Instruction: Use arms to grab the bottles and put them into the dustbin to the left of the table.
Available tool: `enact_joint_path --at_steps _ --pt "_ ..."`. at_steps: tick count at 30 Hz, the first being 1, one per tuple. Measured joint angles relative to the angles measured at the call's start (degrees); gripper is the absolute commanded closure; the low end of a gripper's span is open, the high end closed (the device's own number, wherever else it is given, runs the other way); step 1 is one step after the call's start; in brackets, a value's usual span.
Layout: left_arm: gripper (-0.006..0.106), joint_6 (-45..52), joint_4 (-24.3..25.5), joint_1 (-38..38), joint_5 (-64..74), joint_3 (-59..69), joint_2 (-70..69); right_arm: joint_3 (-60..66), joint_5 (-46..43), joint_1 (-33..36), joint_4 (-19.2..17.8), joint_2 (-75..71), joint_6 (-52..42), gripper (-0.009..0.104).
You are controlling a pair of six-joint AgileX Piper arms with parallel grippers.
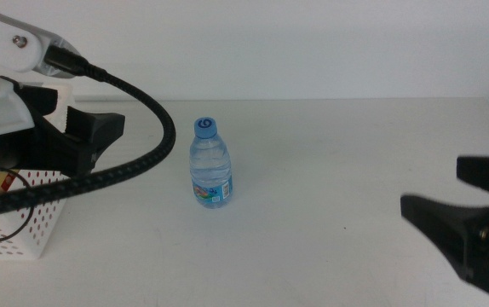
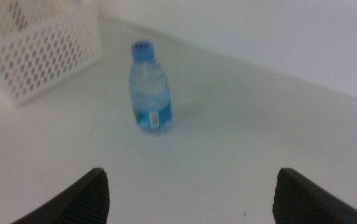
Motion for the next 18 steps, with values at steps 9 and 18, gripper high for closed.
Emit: enact_joint_path --at_steps 9,18 --pt "0.012 0.0 0.0 0.0 0.0 0.0 0.0 0.0 2.69 0.1 2.44 -0.15 -3.51 0.025" --pt "0.012 0.0 0.0 0.0 0.0 0.0 0.0 -2.8 2.56 0.1 1.18 -0.19 -3.51 0.025"
